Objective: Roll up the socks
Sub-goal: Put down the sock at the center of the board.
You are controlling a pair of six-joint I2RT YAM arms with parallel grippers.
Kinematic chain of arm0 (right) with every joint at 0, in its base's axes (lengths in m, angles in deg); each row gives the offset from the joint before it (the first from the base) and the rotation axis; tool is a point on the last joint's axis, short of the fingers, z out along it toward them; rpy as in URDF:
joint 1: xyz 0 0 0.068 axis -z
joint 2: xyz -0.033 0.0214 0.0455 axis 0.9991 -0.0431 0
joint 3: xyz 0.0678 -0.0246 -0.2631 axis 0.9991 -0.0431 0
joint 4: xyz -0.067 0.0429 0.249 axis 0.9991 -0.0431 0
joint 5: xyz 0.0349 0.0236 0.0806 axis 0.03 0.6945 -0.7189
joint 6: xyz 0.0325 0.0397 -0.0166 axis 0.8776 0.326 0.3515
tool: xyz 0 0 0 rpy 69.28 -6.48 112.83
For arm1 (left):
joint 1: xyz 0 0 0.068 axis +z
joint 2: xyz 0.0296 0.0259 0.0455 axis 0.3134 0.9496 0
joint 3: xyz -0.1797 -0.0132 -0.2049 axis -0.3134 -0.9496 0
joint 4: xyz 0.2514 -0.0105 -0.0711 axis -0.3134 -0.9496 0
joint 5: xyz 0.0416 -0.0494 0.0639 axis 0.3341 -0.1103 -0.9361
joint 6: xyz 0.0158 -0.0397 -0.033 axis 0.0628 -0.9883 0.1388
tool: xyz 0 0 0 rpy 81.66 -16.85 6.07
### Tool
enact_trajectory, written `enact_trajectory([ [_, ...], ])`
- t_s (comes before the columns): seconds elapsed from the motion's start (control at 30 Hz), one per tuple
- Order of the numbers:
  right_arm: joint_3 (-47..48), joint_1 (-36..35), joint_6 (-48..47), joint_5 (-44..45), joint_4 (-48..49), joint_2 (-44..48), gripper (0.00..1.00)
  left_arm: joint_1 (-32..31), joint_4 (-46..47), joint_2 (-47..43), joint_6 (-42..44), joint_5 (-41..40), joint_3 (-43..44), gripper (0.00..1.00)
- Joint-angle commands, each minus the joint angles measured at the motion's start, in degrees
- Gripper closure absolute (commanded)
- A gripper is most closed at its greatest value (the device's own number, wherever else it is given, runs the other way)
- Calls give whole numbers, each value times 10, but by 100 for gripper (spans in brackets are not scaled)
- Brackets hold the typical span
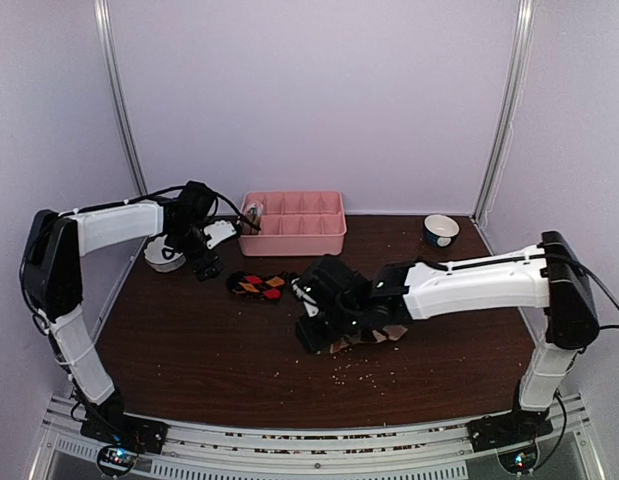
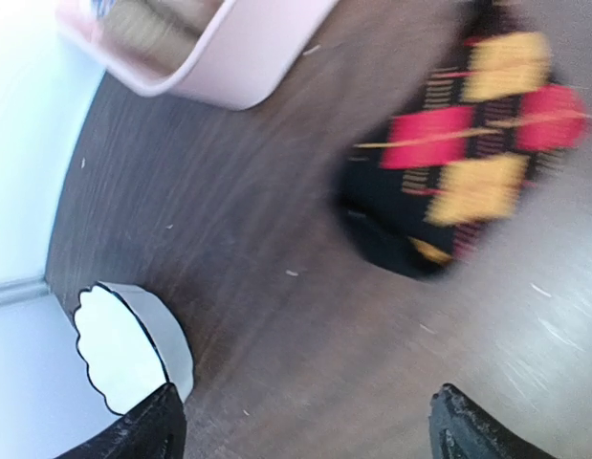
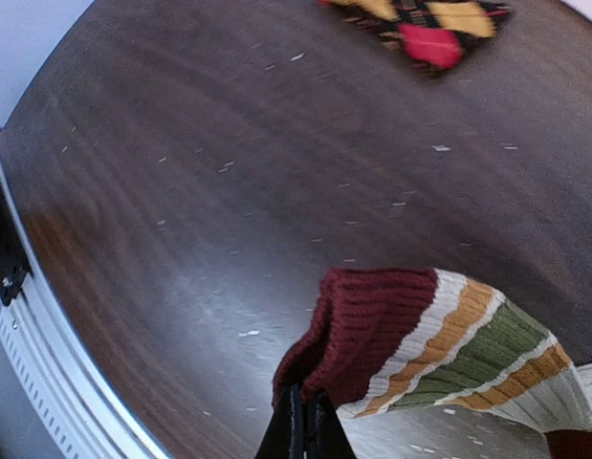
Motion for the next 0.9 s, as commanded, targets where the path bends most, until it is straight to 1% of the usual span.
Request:
enact_trajectory([
  [0.0, 64, -38, -15, -62, -30, -61, 90, -10, -32, -65, 60, 64, -69, 9],
  [0.07, 53, -36, 4, -73, -18, -52, 69, -10, -30, -95, 77, 75, -99, 9],
  [0.1, 38, -31, 14, -75, -1, -37, 56, -10, -32, -107, 87, 88, -109, 9],
  [0.13, 19, -24, 26, -79, 16, -18, 51, -11, -40, -116, 96, 108, -115, 9],
  [0.2, -23, -4, 44, -84, 45, 28, 45, -18, -62, -129, 110, 143, -116, 9],
  [0.23, -40, 6, 51, -83, 52, 52, 41, -26, -77, -131, 115, 165, -111, 9],
  [0.3, -74, 21, 59, -65, 50, 95, 39, -47, -114, -133, 126, 191, -100, 9],
  [0.37, -107, 39, 69, -39, 35, 128, 41, -77, -129, -137, 135, 209, -100, 9],
  [0.5, -183, 97, 97, -20, 11, 174, 58, -158, -116, -143, 147, 205, -117, 10],
  [0.53, -199, 111, 99, -17, 8, 181, 58, -172, -111, -138, 146, 202, -118, 10],
  [0.57, -208, 121, 97, -8, 1, 186, 57, -186, -105, -132, 142, 201, -115, 11],
  [0.63, -212, 136, 85, 21, -31, 186, 49, -205, -96, -113, 133, 200, -106, 11],
  [0.7, -213, 144, 64, 24, -48, 183, 43, -220, -93, -90, 126, 202, -95, 12],
  [0.73, -214, 147, 53, 23, -51, 181, 38, -229, -87, -78, 124, 200, -93, 12],
  [0.8, -205, 157, 39, 23, -68, 168, 37, -244, -67, -68, 121, 193, -101, 13],
  [0.87, -193, 170, 41, 28, -81, 150, 38, -263, -31, -64, 121, 172, -126, 14],
])
